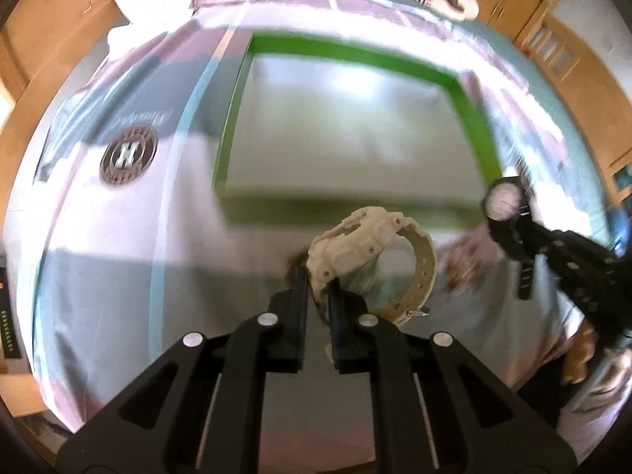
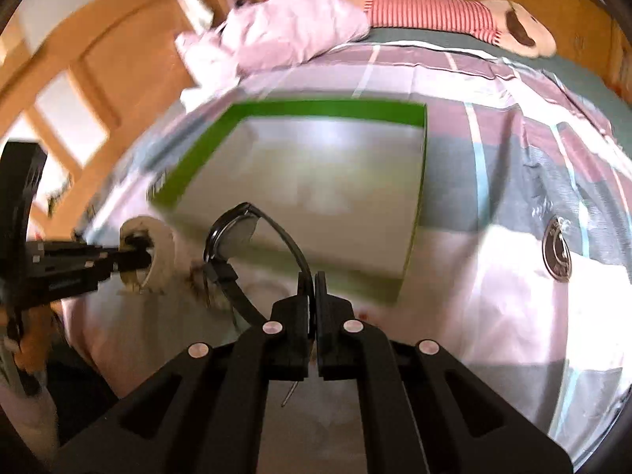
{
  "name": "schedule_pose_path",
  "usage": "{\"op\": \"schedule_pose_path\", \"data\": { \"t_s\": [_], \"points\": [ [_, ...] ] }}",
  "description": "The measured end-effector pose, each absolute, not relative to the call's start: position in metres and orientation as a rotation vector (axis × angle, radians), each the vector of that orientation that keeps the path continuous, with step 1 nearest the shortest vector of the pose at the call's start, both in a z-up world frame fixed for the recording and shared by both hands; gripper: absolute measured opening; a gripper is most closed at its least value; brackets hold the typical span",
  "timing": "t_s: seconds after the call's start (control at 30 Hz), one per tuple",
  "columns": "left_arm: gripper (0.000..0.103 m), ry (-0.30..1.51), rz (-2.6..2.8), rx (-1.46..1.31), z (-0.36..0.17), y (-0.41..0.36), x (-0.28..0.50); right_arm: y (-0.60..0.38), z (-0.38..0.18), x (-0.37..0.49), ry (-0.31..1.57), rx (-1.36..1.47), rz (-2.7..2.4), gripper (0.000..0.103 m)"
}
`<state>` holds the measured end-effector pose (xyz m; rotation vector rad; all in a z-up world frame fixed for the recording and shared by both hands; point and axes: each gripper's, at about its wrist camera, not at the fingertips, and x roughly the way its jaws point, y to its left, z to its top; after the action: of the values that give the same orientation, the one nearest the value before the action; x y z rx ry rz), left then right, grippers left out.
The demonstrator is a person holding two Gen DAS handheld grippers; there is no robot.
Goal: Organize jewelry
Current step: 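Carry both watches into the box and open both tools to release them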
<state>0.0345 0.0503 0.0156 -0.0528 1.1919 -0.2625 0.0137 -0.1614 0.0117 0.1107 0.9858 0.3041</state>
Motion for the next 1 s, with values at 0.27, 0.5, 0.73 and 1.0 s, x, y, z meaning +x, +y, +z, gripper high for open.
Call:
{"op": "schedule_pose_path", "data": {
  "t_s": [0.27, 0.5, 0.73, 1.0],
  "points": [
    [0.01, 1.184, -0.16, -0.112, 0.0, 0.05, 0.119, -0.166, 0.0, 0.084, 1.037, 0.113, 0.187, 0.003],
    [0.043, 1.177, -0.115, -0.077, -0.015, 0.056, 0.129, -0.166, -0.02, 0.09, 1.075, 0.176, 0.187, 0.024],
    [0.056, 0.997, 0.008, 0.039, 0.018, 0.072, 0.101, -0.185, 0.001, 0.048, 0.948, 0.113, 0.074, 0.053],
    [0.035, 1.211, 0.023, -0.113, -0.034, 0.093, 0.115, -0.199, -0.032, 0.05, 1.029, 0.134, 0.08, 0.014]
  ]
}}
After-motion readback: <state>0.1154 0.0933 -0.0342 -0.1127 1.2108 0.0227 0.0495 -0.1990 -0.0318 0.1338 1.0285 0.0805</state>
